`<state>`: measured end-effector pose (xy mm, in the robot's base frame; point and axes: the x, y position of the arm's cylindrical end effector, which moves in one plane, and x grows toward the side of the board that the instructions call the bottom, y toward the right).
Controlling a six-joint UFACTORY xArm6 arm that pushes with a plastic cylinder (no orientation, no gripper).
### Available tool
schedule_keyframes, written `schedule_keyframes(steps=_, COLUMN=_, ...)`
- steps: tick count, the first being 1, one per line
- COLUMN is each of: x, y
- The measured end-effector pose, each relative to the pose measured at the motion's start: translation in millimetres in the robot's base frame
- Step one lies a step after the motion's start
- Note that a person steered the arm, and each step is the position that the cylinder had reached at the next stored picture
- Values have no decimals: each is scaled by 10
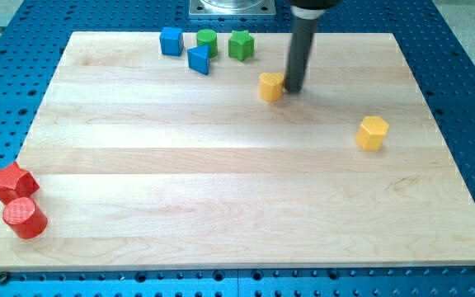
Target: Place the heart at the bottom of the triangle
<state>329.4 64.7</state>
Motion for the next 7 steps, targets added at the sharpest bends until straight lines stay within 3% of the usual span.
schedule_keyframes(steps=1, x=6, y=-574)
schedule_keyframes(steps=2, x=447, y=-6)
schedule_keyframes(steps=3, x=571, y=-621)
schedule_keyframes(steps=5, x=500, y=-1168)
schedule_keyframes(steps=6, x=497, y=-424)
schedule_keyframes(steps=7, x=226, y=-869)
